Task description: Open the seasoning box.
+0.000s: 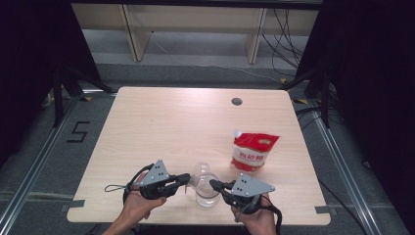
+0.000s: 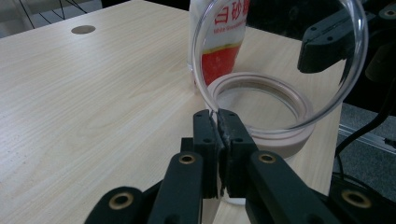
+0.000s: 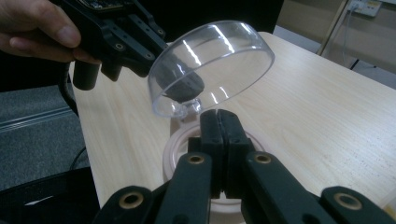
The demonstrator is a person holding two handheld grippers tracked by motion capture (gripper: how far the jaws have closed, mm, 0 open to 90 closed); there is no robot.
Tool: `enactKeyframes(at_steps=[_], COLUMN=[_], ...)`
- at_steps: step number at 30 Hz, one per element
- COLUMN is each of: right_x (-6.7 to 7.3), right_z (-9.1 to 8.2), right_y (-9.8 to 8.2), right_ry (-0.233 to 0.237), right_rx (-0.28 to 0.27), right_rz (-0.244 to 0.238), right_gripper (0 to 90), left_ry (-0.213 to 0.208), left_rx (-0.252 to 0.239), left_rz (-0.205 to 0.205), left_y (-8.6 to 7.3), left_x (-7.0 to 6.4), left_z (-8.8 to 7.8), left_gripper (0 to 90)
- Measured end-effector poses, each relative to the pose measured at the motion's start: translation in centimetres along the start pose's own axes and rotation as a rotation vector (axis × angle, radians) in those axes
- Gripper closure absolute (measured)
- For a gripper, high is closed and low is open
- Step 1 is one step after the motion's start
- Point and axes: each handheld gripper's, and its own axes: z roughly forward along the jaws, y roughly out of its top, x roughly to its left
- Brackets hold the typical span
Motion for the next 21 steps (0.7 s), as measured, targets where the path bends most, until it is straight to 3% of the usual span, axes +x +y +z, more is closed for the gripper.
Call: enactKeyframes(at_steps=[5, 6, 7, 14, 18, 19, 21], right_x=[0.4, 0.5, 0.6, 0.7, 0.7, 0.7, 0.7], right_z=[0.0, 0.1, 0.1, 0.2, 0.2, 0.2, 0.3], right_y=[0.4, 0.6, 0.6, 0.7, 0.9, 0.9, 1.0], right_ry=[-0.004, -0.004, -0.007, -0.016, -0.010, -0.011, -0.007], right_rx=[-0.009, -0.008, -0.015, -0.012, -0.012, -0.011, -0.013], right_rz=[-0.001, -0.012, -0.008, 0.001, -0.018, -0.020, -0.016], right_gripper=[90.0, 90.0, 90.0, 90.0, 90.0, 90.0, 90.0], left_ry=[0.009, 0.005, 0.008, 0.016, 0.041, 0.040, 0.053], left_rx=[0.002, -0.014, -0.022, -0.041, -0.016, -0.014, 0.000], left_rz=[-0.025, -0.007, -0.031, -0.060, -0.032, -0.066, -0.063], left_y=[-0.1, -0.1, -0.2, -0.8, -1.3, -1.7, -2.1], left_x=[0.0, 0.2, 0.1, 0.7, 0.7, 0.6, 0.7], left_z=[-0.1, -0.1, -0.2, -1.2, -1.8, -1.9, -2.3], left_gripper=[84.1, 80.6, 80.0, 69.4, 59.0, 59.0, 54.4])
